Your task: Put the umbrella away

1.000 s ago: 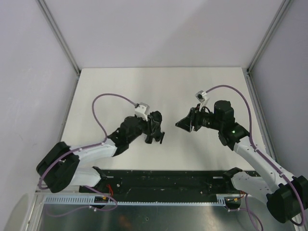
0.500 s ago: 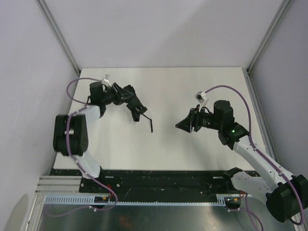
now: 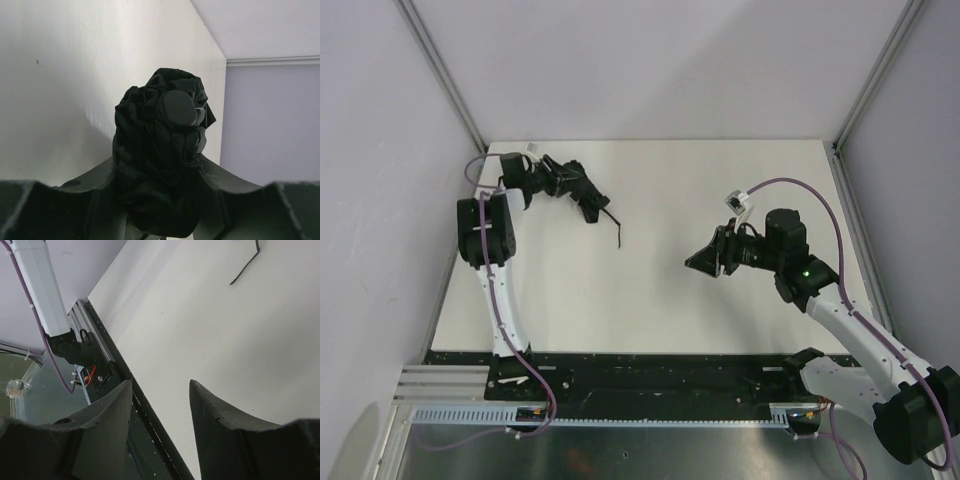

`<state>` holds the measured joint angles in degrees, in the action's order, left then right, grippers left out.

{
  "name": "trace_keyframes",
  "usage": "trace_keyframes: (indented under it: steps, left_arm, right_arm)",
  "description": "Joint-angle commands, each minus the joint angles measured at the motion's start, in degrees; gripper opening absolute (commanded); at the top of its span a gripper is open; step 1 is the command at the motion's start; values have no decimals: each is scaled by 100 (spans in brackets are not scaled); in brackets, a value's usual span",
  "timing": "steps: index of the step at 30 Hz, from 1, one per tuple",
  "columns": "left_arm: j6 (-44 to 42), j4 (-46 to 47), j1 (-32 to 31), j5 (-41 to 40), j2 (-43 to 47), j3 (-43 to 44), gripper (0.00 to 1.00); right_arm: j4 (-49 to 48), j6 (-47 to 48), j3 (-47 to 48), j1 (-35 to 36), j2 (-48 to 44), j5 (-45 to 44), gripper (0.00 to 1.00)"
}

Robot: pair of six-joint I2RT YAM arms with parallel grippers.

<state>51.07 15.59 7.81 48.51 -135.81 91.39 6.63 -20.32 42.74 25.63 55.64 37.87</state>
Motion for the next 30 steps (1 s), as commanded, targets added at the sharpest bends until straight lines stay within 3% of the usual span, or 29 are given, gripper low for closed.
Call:
trace_keyframes:
  steps: [1,3,5,11,13,16,22,26,30]
  left_arm:
    - [76,-15,245,663,-176,552,47]
    - [23,-160,337,658,-304,682,48]
    - [1,-263,419,631,-413,760,58]
    - [25,-352,673,497,-249,471,76]
    - [24,-361,756,412,18,235,79]
    - [103,-379,858,389,437,-194,92]
    - [197,-382,933,393,1597,-1405,96]
    - [237,-308,595,423,2878,-2235,97]
    - [161,-274,-251,504,4274,-2605,97]
  right_arm:
    - [-334,-94,15,-27,-81,136,54]
    - [-489,-181,15,-30,-23,206,53]
    - [-574,-255,15,-25,38,259,54]
    - [-509,-316,15,9,-20,206,54]
    - [-530,-333,15,12,-71,204,54]
    - [-591,-394,15,12,-93,233,54]
    - [-783,-467,19,29,-46,154,54]
    - [88,-216,295,-56,-221,-822,54]
    - [1438,194,977,-138,-528,-2815,57]
